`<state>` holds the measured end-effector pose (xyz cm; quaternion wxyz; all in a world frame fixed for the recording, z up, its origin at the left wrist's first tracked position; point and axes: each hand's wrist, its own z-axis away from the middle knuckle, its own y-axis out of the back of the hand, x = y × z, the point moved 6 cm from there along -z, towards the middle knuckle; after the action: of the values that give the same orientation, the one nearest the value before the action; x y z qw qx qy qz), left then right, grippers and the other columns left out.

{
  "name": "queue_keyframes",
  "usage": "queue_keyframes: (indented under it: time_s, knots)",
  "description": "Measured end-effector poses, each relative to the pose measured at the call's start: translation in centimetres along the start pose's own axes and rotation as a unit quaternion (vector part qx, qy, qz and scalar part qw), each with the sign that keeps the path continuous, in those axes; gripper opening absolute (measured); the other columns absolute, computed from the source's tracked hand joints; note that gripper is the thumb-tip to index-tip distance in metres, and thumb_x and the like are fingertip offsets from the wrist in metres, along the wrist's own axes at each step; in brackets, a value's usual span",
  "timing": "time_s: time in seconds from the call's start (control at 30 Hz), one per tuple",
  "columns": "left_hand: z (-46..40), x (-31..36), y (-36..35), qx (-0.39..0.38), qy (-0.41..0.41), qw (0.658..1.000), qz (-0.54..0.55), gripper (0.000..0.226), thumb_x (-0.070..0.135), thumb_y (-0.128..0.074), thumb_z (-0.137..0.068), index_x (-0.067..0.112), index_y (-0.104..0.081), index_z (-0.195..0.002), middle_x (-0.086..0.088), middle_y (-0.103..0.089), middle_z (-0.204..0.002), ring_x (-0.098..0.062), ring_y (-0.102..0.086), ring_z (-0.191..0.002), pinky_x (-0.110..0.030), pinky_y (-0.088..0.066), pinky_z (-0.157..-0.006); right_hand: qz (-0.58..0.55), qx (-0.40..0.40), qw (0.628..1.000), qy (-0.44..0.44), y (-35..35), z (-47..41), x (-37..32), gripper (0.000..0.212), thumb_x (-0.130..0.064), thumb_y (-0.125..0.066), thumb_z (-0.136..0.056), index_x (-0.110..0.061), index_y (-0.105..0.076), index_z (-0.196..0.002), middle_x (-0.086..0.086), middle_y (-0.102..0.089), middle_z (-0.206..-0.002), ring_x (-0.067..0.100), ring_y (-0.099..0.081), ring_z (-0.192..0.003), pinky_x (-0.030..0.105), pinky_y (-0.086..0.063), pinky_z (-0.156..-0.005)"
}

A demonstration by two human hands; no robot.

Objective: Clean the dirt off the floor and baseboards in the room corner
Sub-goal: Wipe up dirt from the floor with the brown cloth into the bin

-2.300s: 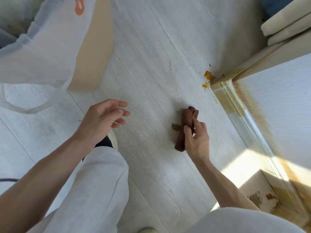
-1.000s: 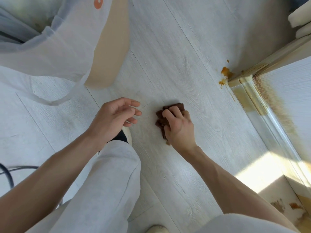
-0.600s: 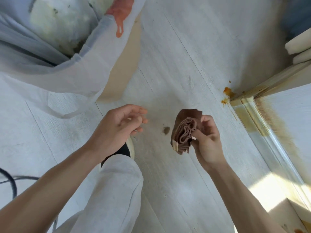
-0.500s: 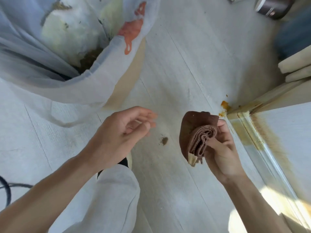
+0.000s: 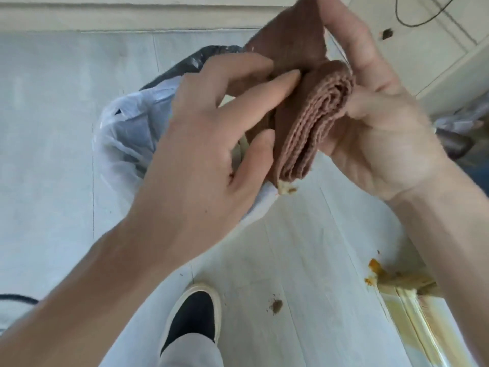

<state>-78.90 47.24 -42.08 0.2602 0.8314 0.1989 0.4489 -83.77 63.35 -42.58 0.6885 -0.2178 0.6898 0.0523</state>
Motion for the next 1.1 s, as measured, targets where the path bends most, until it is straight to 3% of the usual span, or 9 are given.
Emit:
queue_keyframes:
  time_s: [0.17,0.33,0.43,0.53,0.63,0.77,0.9,1.0,1.1]
  knots:
    - [1.8,-1.5,-0.7,-0.025,0.028,0.998,-0.041,0.05,0.013,-0.058,-0.099,0.012,-0.052,-0.149,-0.007,-0.044,-0.154,-0.023,-0.044,-0.139,-0.028,-0.03,-0.119,-0.045,0.014,0.992,-0.114,-2.5,-3.0,1.5,0.036,-0.02,-0.042,-0.101,-0.013,-0.07,-0.124,0.03,-0.067,-0.114,0.038,-0.064,-0.097,0.052,-0.055,-0.087]
    - [3.2,-2.5,0.4,-0.03,0.071,0.993,-0.091,0.041,0.022,-0.057,-0.097,0.018,-0.064,-0.137,0.008,-0.06,-0.144,-0.006,-0.062,-0.108,-0.03,-0.054,-0.091,0.174,0.113,0.974,-0.089,-1.5,-4.2,2.2,0.051,0.011,-0.041,-0.092,-0.017,-0.072,-0.12,0.019,-0.075,-0.11,0.039,-0.073,-0.096,0.057,-0.059,-0.088]
    - [2.1,-2.0,1.0,-0.019,0.068,0.994,-0.079,0.048,0.017,-0.052,-0.098,0.016,-0.054,-0.146,0.004,-0.05,-0.154,-0.001,-0.055,-0.112,-0.01,-0.041,-0.096,0.24,0.098,0.962,-0.081,-1.6,-4.5,1.8,0.051,0.013,-0.039,-0.09,-0.015,-0.074,-0.116,0.017,-0.077,-0.104,0.038,-0.074,-0.095,0.06,-0.06,-0.085]
    - [1.4,-2.8,-1.5,-0.148,0.097,0.973,-0.151,0.067,0.017,-0.034,-0.091,0.016,-0.034,-0.158,0.004,-0.042,-0.157,-0.008,-0.051,-0.097,-0.023,-0.048,-0.088,0.287,0.102,0.949,-0.082,-1.4,-4.8,1.2,0.049,0.013,-0.042,-0.088,-0.014,-0.076,-0.11,0.016,-0.078,-0.099,0.037,-0.075,-0.093,0.06,-0.06,-0.084]
    - [1.4,-4.5,-0.9,-0.16,0.184,0.949,-0.198,0.058,0.025,-0.03,-0.082,0.018,-0.051,-0.136,0.013,-0.049,-0.091,-0.017,-0.048,-0.071,-0.04,-0.052,-0.065,0.367,0.11,0.92,-0.081,-1.0,-5.0,0.7,0.041,0.008,-0.044,-0.086,-0.009,-0.074,-0.108,0.014,-0.077,-0.096,0.032,-0.076,-0.089,0.059,-0.061,-0.079]
    - [0.0,-2.9,-1.5,-0.141,0.113,0.971,-0.157,0.073,0.023,-0.03,-0.085,0.014,-0.029,-0.157,0.0,-0.045,-0.153,-0.026,-0.059,-0.105,-0.033,-0.05,-0.077,0.374,0.105,0.917,-0.092,-1.1,-4.9,0.6,0.042,0.005,-0.048,-0.089,-0.02,-0.078,-0.106,0.008,-0.079,-0.087,0.028,-0.077,-0.08,0.054,-0.063,-0.078]
    - [-0.3,-4.6,-1.1,-0.129,0.195,0.955,-0.185,0.051,0.013,-0.04,-0.092,0.017,-0.044,-0.143,0.006,-0.058,-0.098,-0.018,-0.058,-0.08,-0.036,-0.047,-0.066,0.408,0.114,0.9,-0.101,-0.9,-4.5,0.5,0.043,0.0,-0.05,-0.093,-0.026,-0.076,-0.113,0.001,-0.078,-0.082,0.02,-0.076,-0.071,0.047,-0.065,-0.074]
    - [-0.3,-3.1,-1.2,-0.158,0.146,0.963,-0.164,0.066,0.013,-0.035,-0.092,0.02,-0.028,-0.157,0.004,-0.047,-0.153,-0.02,-0.06,-0.103,-0.038,-0.051,-0.081,0.398,0.115,0.904,-0.102,-1.2,-4.4,0.4,0.04,0.0,-0.05,-0.091,-0.024,-0.077,-0.107,0.004,-0.078,-0.081,0.023,-0.076,-0.073,0.049,-0.064,-0.075]
    - [-0.5,-4.4,-1.5,-0.178,0.177,0.945,-0.209,0.048,0.011,-0.041,-0.093,0.016,-0.043,-0.14,-0.005,-0.064,-0.112,-0.026,-0.061,-0.084,-0.041,-0.053,-0.072,0.429,0.129,0.889,-0.089,-1.1,-4.1,0.1,0.036,-0.005,-0.051,-0.09,-0.025,-0.077,-0.105,0.003,-0.078,-0.08,0.023,-0.075,-0.072,0.051,-0.064,-0.073]
